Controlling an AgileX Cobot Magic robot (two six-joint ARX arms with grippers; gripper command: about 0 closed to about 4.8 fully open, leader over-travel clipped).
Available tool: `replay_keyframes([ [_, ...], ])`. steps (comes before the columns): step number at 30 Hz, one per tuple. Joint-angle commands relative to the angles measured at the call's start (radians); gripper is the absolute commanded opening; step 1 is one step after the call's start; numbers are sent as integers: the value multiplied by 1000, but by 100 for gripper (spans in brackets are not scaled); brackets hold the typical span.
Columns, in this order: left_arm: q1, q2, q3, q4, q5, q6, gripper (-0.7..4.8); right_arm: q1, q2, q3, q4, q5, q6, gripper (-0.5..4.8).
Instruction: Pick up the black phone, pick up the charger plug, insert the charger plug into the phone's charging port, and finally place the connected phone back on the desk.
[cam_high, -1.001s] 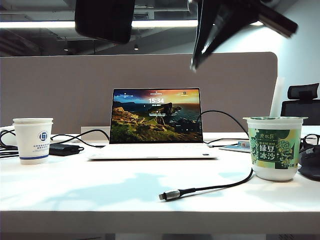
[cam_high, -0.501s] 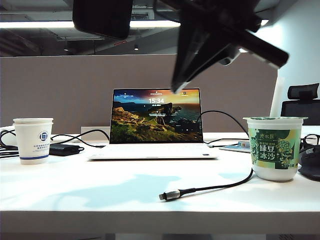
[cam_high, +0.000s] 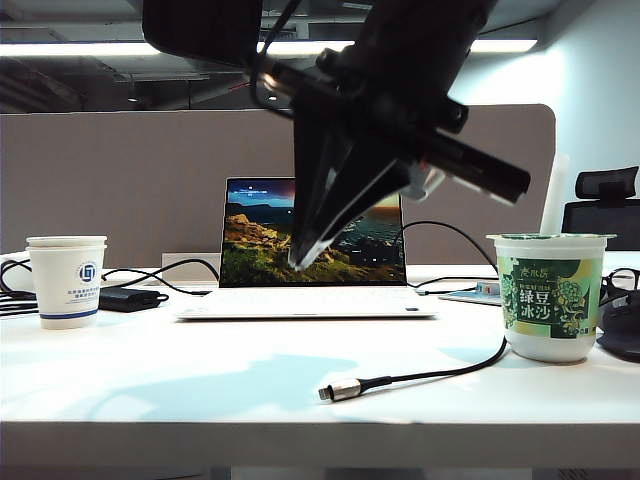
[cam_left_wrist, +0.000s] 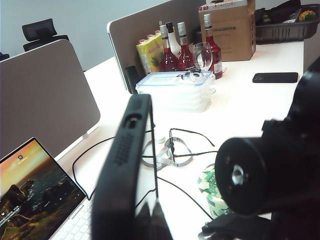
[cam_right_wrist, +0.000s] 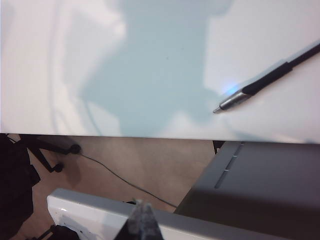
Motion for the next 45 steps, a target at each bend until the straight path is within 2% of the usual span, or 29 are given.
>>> replay_keyframes([
  [1, 0, -14, 8, 35, 0, -2, -6, 2, 8, 1, 23, 3, 54, -5],
  [3, 0, -17, 8, 35, 0, -2, -6, 2, 12, 1, 24, 12, 72, 21],
  [5, 0, -20, 8, 36, 0, -2, -6, 2, 19, 1, 22, 30, 72, 107],
  [6, 0, -21, 8, 36, 0, -2, -6, 1, 24, 0, 23, 30, 72, 128],
  [10, 0, -22, 8, 36, 0, -2, -6, -9, 37, -6, 23, 20, 87, 160],
  [20, 0, -31, 8, 37, 0, -2, -6, -8, 47, -58, 23, 39, 135, 171],
  [31, 0, -34, 8, 35, 0, -2, -6, -17, 53, -106, 110, 131, 195, 181],
  [45, 0, -46, 8, 35, 0, -3, -6, -38, 110, -106, 129, 135, 219, 180],
])
